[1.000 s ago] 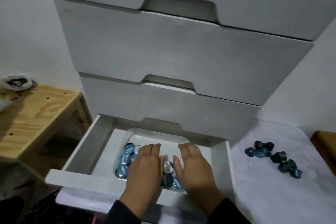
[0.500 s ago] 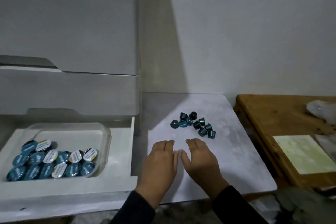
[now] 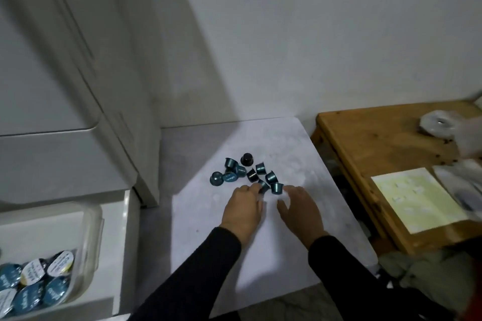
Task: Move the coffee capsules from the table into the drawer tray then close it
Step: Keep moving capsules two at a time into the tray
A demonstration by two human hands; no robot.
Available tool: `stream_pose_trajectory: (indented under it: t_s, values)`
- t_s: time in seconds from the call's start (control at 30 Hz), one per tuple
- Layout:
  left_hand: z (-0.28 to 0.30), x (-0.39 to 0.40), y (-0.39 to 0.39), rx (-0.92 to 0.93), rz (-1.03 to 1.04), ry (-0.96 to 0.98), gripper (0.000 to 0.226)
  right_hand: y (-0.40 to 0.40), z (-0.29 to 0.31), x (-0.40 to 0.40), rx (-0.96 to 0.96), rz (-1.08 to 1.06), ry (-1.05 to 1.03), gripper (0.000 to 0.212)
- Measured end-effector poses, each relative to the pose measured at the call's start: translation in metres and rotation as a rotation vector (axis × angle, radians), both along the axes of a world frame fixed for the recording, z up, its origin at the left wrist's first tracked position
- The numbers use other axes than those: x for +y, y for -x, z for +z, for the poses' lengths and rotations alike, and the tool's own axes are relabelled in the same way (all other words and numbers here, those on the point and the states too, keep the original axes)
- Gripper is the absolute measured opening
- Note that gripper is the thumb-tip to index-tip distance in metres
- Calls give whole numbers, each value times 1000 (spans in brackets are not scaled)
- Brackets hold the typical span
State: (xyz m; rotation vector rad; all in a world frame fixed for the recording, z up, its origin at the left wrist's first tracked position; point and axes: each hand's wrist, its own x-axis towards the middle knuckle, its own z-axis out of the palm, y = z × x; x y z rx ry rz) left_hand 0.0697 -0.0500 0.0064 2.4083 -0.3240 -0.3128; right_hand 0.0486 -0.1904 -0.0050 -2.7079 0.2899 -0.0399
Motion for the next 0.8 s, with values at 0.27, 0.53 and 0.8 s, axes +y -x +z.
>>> stream_pose_trajectory:
  t_s: [0.27,0.53,0.8]
  values:
    - [-36,-24,-39,28,-28,35,43,-41,-24,-17,64,-55,-112,33]
    - [-52,-20,-44,-31,10,79,27,-45,-39,-12,55,-113,-228,19]
    - [-57,-4,-27,46,197,287,15,-27,-41,-8,42,-163,-324,20]
